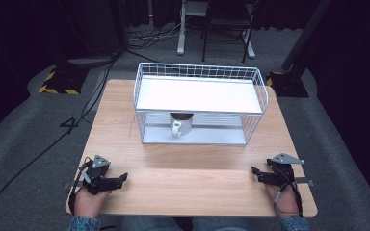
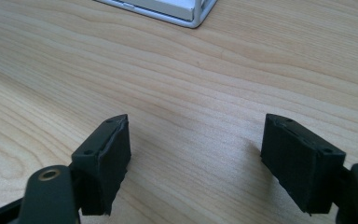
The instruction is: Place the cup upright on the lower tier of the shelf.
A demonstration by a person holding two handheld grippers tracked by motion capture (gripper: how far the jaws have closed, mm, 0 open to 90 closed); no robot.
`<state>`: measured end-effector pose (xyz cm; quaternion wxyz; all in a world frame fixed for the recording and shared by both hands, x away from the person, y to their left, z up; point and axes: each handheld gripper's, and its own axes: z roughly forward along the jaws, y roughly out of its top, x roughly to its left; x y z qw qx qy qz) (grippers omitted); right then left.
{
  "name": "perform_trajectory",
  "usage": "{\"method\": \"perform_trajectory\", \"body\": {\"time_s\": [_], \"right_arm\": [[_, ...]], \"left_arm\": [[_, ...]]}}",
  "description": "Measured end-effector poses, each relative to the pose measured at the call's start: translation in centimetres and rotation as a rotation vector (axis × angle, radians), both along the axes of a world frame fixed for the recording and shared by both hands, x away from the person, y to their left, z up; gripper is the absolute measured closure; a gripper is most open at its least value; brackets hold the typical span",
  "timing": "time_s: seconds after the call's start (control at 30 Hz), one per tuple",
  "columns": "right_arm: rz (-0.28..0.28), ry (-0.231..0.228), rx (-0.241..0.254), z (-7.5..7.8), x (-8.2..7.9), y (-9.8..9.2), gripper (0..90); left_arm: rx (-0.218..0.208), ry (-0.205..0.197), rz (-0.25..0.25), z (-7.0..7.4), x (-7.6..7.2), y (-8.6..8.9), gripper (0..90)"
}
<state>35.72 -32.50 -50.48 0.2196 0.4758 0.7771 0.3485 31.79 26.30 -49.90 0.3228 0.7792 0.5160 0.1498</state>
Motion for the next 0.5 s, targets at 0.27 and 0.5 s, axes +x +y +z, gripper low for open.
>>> {"method": "perform_trajectory", "body": {"time_s": [0.27, 0.5], "right_arm": [[0.0, -0.001, 0.0, 0.0, 0.0, -0.01, 24.4], [0.0, 0.0, -0.001, 0.0, 0.01, -0.01, 24.3]], "left_arm": [[0.059, -0.042, -0.032, -0.84, 0.68, -0.78, 0.0], [0.06, -0.04, -0.03, -0.82, 0.68, -0.74, 0.1]]}}
